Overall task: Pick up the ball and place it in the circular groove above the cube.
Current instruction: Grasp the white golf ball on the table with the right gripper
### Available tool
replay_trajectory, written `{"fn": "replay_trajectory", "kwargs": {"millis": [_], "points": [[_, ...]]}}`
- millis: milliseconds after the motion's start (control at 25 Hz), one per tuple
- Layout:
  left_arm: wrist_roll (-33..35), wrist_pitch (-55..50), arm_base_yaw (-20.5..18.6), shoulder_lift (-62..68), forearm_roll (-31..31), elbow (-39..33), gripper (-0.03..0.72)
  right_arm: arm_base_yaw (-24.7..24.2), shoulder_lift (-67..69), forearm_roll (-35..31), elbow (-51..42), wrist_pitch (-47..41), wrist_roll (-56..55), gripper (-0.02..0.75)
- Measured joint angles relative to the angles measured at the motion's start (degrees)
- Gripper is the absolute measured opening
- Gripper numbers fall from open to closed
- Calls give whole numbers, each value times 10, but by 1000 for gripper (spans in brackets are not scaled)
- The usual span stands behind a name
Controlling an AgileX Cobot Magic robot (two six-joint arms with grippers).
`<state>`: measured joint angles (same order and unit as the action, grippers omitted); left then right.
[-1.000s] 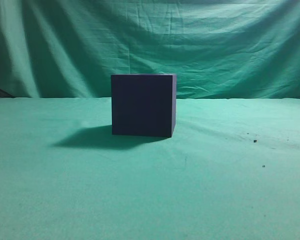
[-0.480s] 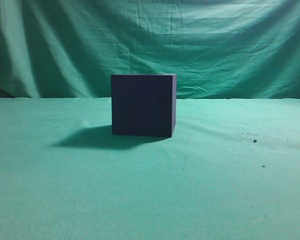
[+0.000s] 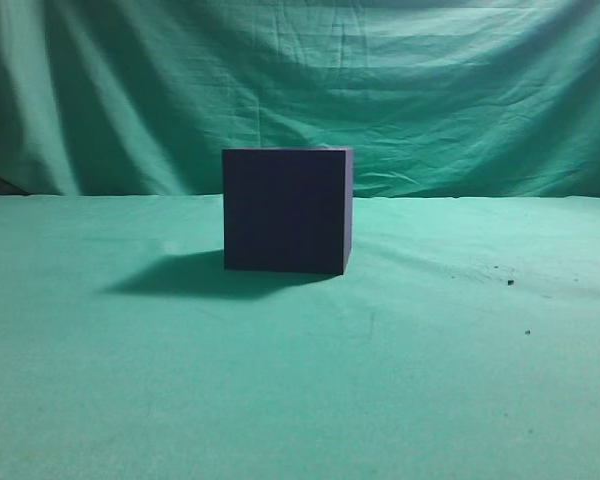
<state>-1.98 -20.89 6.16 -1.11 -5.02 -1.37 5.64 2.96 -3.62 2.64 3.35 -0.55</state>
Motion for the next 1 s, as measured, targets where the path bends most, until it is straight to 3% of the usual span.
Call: {"fn": "replay_trajectory", "kwargs": {"millis": [200,280,440,640,1000], "points": [[0,0,0,0,0,0,0,0,121,-5,96,-154,-2,0],[0,0,0,0,0,0,0,0,173,-36,124,-198,-9,0],[0,0,0,0,0,0,0,0,253,-92,166,-223,-12,0],[0,0,0,0,0,0,0,0,316,-104,188,-240,34,0],[0,0,0,0,0,0,0,0,563,-93,335,-419,122,0]]}}
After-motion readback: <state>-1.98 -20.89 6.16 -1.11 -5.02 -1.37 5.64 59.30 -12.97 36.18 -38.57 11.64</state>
